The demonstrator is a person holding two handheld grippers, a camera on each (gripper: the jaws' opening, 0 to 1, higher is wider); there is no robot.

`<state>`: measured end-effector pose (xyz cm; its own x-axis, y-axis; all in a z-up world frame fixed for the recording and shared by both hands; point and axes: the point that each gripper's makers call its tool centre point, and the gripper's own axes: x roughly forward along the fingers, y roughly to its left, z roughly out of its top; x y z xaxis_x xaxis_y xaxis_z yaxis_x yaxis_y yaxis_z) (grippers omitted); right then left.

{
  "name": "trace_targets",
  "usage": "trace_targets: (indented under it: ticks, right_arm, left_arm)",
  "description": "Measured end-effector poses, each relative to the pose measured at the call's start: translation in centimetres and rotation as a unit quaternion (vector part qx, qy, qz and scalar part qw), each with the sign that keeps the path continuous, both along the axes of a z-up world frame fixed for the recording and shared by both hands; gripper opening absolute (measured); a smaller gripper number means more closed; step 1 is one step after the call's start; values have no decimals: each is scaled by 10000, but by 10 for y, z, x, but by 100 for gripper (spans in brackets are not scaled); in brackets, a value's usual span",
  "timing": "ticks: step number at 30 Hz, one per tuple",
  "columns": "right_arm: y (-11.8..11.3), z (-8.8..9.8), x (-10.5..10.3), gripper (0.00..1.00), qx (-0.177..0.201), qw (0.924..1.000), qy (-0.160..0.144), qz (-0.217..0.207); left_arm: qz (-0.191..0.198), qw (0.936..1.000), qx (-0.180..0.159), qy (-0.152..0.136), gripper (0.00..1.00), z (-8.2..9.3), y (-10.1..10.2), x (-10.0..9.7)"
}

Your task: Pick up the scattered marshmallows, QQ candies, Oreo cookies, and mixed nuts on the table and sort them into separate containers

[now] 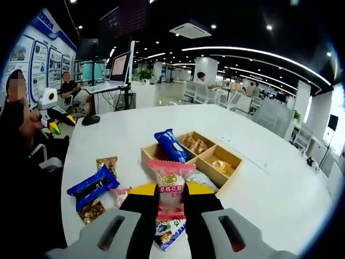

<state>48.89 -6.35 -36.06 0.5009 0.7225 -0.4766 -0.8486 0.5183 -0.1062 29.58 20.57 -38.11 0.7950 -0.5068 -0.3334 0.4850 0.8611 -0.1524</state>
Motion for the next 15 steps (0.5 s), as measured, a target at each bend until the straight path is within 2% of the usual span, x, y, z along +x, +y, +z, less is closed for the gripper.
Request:
trace_targets:
  ticks: [15]
  right_arm:
    - [3, 15, 24, 14, -186, 9997, -163, 26]
  left_arm:
    - [-17, 10000, -4, 32, 46, -1, -2, 0]
